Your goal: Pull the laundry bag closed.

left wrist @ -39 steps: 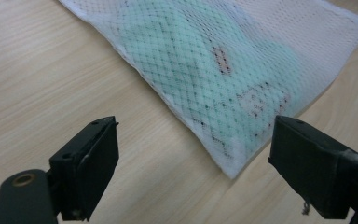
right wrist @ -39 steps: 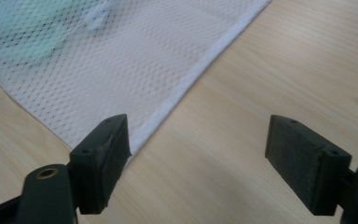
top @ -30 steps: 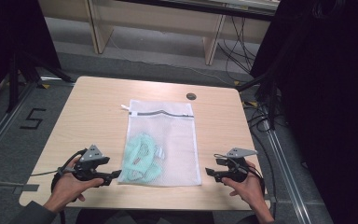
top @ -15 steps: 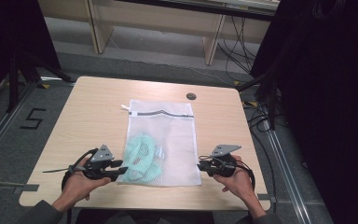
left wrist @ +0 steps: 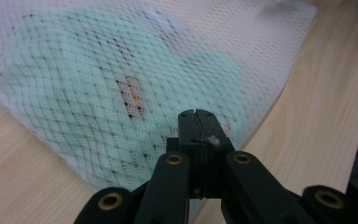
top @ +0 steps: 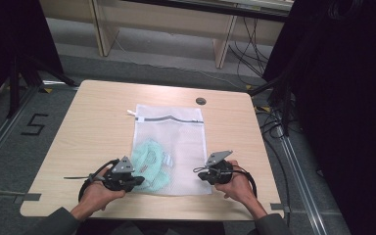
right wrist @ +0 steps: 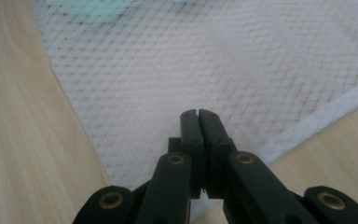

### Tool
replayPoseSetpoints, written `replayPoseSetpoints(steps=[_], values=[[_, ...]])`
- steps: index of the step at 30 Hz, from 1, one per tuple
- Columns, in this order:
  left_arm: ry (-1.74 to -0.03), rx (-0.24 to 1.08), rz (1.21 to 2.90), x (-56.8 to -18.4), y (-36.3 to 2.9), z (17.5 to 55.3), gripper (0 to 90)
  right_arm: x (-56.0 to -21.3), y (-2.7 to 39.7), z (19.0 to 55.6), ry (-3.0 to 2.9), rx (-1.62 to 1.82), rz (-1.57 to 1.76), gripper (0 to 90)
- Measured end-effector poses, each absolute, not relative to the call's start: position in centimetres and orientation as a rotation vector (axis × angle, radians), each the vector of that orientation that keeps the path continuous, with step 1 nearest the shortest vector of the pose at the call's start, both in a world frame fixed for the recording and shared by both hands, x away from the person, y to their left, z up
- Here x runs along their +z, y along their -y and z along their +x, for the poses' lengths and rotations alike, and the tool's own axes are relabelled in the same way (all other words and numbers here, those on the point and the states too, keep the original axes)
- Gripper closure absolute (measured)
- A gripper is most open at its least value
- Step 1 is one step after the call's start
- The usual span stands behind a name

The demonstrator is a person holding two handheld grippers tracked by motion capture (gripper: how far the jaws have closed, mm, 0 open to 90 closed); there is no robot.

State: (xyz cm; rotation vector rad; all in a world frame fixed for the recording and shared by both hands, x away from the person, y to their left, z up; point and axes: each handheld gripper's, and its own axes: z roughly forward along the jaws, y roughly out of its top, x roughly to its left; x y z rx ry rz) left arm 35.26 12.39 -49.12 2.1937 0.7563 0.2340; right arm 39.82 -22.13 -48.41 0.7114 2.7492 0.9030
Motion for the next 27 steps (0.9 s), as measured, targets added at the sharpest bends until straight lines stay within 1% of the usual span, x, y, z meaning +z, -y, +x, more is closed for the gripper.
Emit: replayPoseSetpoints(steps=[2,6,12,16,18,22,27], values=[[-0.783,0.223,2.201,-49.6,-12.2,35.4,89.4,-48.7,21.9,39.8,-2.775,0.866,0.709,89.9],[-0.788,0.245,2.228,-50.0,-12.4,36.3,89.4,-49.3,21.4,39.4,-2.816,0.812,0.678,90.0],[-0.797,0.251,2.250,-50.4,-12.9,37.2,89.5,-49.2,20.8,38.8,-2.840,0.811,0.661,90.0],[-0.811,0.270,2.267,-50.5,-13.8,38.0,89.4,-49.1,20.3,38.4,-2.869,0.795,0.588,90.0],[-0.826,0.260,2.265,-50.5,-14.3,38.5,89.4,-49.2,19.8,37.9,-2.871,0.808,0.577,90.0],[-0.848,0.292,2.281,-50.5,-14.9,39.1,89.4,-49.2,18.7,37.2,-2.891,0.814,0.543,89.9],[-0.867,0.317,2.286,-50.5,-15.9,40.2,89.3,-49.2,16.3,36.1,-2.935,0.813,0.460,89.9]])
